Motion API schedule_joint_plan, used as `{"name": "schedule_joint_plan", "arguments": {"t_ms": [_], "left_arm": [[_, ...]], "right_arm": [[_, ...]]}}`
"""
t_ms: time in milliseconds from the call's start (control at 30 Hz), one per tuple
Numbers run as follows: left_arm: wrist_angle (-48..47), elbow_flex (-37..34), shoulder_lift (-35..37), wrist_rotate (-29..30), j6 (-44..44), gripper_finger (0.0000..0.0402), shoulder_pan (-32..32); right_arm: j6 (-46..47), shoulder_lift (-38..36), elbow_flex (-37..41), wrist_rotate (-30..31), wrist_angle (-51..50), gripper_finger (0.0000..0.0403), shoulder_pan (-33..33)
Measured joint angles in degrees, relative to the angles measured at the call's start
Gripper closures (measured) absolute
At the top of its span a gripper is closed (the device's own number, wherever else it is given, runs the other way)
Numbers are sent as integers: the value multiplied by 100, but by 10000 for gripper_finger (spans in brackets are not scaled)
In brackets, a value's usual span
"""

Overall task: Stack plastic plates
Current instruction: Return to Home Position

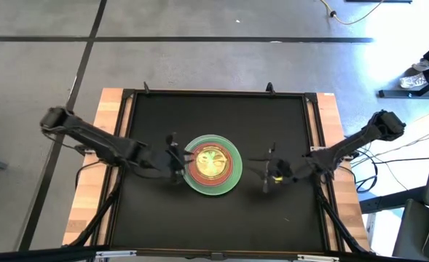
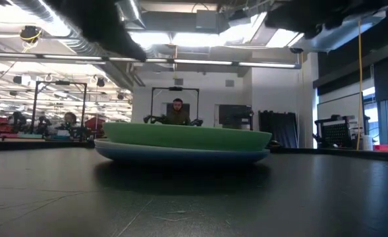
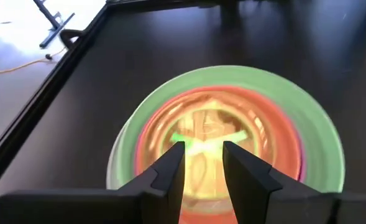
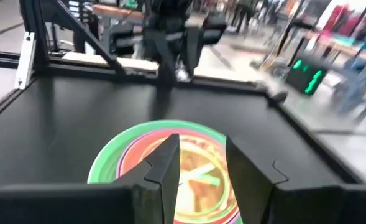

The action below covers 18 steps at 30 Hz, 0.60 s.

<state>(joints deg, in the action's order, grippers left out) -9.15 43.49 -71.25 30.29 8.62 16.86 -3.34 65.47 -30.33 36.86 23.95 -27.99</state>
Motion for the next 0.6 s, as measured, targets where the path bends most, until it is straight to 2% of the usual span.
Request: {"name": "schedule_joint_plan", "arguments": {"t_ms": [133,300,467,600], "left_arm": [[109,-763,899,-87,145,300,-200],[689,-1685,1937,-484,112,319,-345],[1461,-2672,2848,-873,-10,360,-615],[1706,-3282,3626,-1019,-22,395,-880]], "right_arm": [[346,0,25,-756,-274,281,481],[502,-19,426,-1221,81,290,1012],[598,-109,726,-2284,315,338,1752],[612,-254,880,-3150,334,387,2414]]}}
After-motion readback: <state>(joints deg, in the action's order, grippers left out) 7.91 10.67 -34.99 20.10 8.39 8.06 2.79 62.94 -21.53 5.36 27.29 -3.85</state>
